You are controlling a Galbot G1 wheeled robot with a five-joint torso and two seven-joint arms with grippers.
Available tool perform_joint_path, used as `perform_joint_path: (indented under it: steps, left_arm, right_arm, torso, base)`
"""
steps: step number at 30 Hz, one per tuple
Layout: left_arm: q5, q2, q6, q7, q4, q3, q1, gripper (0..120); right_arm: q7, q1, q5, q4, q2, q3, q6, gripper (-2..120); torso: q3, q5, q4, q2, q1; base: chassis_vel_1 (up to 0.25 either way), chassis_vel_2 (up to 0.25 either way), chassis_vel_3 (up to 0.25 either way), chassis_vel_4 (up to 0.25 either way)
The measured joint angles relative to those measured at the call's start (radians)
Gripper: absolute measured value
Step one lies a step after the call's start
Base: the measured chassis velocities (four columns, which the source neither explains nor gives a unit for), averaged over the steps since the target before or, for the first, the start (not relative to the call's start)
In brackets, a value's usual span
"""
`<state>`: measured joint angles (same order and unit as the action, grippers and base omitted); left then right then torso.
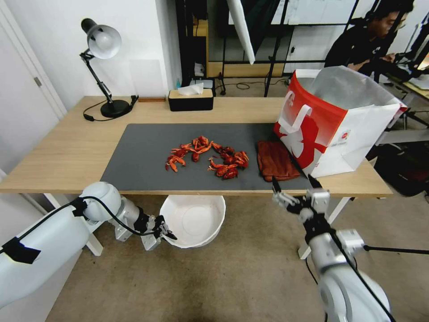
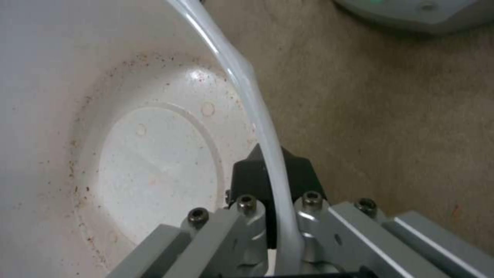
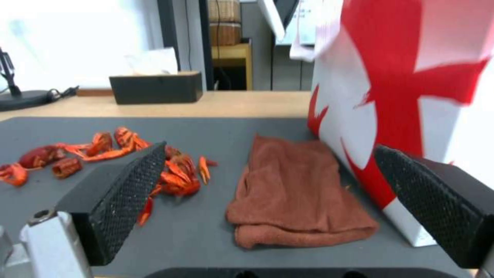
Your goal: Sweep shrimp from table into container with towel, then put container into takeout bag.
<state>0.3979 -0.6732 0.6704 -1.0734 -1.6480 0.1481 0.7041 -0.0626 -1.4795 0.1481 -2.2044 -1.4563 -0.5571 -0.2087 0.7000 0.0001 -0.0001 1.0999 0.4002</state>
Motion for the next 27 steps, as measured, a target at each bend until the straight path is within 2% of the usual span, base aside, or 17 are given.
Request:
perform_joint_path:
  steps: [8,12,15,16,18,20,23,24,27]
  left_arm:
    - [0.004,0.001,0.003,-0.001,0.008,0.002,0.000,0]
    - [0.004,0.002,0.003,-0.002,0.009,0.002,0.005,0]
    - [0.006,0.001,0.005,-0.002,0.009,0.001,0.013,0]
    - [0.006,0.001,0.005,-0.002,0.009,0.001,0.013,0]
    - [0.007,0.001,0.005,-0.001,0.009,0.000,0.016,0]
    - [0.008,0.001,0.006,-0.001,0.009,-0.001,0.018,0]
    - [0.011,0.004,0.008,-0.001,0.006,-0.011,0.034,0]
    - [0.011,0.004,0.008,-0.001,0.006,-0.011,0.034,0]
    - [0.013,0.013,0.009,0.003,-0.001,-0.020,0.054,0]
  right_arm:
    - [0.024,0.104,0.045,0.098,0.066,0.030,-0.034,100]
    - [0.068,0.169,0.070,0.133,0.104,0.060,-0.067,100]
    - [0.145,0.283,0.128,0.176,0.173,0.105,-0.171,100]
    - [0.145,0.283,0.128,0.176,0.173,0.105,-0.171,100]
    - [0.199,0.345,0.169,0.201,0.207,0.139,-0.237,100]
    - [0.217,0.363,0.184,0.210,0.215,0.151,-0.253,100]
    - [0.334,0.443,0.276,0.250,0.232,0.207,-0.358,100]
    - [0.334,0.443,0.276,0.250,0.232,0.207,-0.358,100]
    - [0.423,0.490,0.331,0.279,0.226,0.238,-0.436,100]
  torso:
    - [0.000,0.0001,0.0000,0.000,0.000]
    - [0.000,0.0001,0.0001,0.000,0.000]
    - [0.000,0.0000,0.0001,0.000,0.000]
    - [0.000,0.0000,0.0001,0.000,0.000]
    - [0.000,-0.0003,0.0001,0.000,0.000]
    - [0.000,0.0000,0.0001,0.000,0.000]
    - [0.000,-0.0001,0.0001,0.000,0.000]
    - [0.000,-0.0001,0.0001,0.000,0.000]
    - [0.000,-0.0001,0.0003,0.000,0.000]
  base:
    - [0.000,0.000,0.000,0.000]
    - [0.000,0.000,0.000,0.000]
    - [0.000,0.000,0.000,0.000]
    - [0.000,0.000,0.000,0.000]
    - [0.000,0.000,0.000,0.000]
    - [0.000,0.000,0.000,0.000]
    - [0.000,0.000,0.000,0.000]
    - [0.000,0.000,0.000,0.000]
    - [0.000,0.000,0.000,0.000]
